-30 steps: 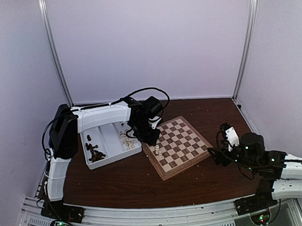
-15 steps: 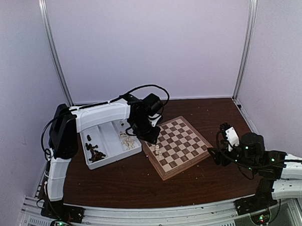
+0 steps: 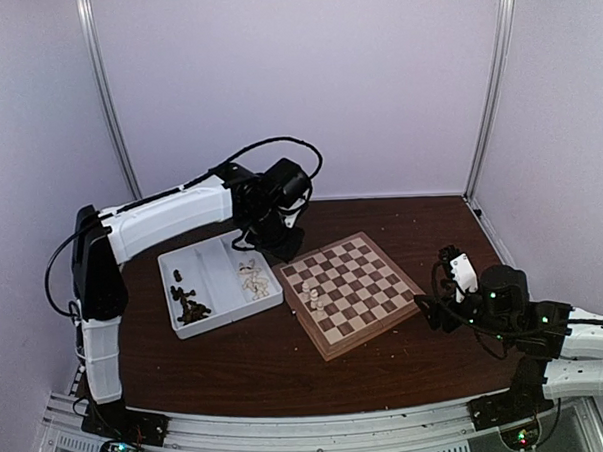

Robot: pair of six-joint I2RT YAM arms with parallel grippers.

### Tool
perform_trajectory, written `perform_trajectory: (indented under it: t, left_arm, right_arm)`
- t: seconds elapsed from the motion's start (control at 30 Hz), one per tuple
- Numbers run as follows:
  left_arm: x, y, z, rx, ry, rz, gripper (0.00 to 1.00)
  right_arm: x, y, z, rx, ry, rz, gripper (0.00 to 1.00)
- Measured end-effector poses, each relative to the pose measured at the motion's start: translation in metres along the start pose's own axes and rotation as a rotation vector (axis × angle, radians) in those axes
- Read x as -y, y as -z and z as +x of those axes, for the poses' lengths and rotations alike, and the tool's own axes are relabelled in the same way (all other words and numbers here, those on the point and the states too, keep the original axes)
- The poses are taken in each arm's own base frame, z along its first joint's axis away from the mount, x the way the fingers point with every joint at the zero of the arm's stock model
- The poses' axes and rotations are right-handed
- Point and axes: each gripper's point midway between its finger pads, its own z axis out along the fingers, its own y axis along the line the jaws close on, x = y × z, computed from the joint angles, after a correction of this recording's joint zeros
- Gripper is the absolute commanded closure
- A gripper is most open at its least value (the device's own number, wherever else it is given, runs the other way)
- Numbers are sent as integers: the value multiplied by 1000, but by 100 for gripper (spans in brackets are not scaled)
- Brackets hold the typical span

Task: Set up the chess pieces on the board
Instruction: Place the chess piece on the chessboard, then pick up the chess piece from the storage box.

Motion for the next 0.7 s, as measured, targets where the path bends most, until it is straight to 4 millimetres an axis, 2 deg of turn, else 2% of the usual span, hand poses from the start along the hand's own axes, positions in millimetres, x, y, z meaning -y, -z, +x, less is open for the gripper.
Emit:
perform_trajectory:
  t: [0.13,0.23,0.33,0.43,0.53,0.7]
  left_arm:
    - [-32,22,-7,54,45,-75,74]
    - [-66,22,-7,57,118,-127,75]
    - [-106,9,-4,47,226,-178,75]
    - [-138,-3,-1,49,330,-212,75]
    - [-158,-18,-7,83,424,-220,75]
    - [-168,-48,-18,110,514,-181,75]
  right_arm:
    - [0,0,0,0,0,0,25]
    - [0,0,0,0,0,-1,25]
    - [0,0,0,0,0,-1,25]
    - [0,0,0,0,0,-1,25]
    - [0,0,0,0,0,-2,25]
    - [0,0,0,0,0,-2,25]
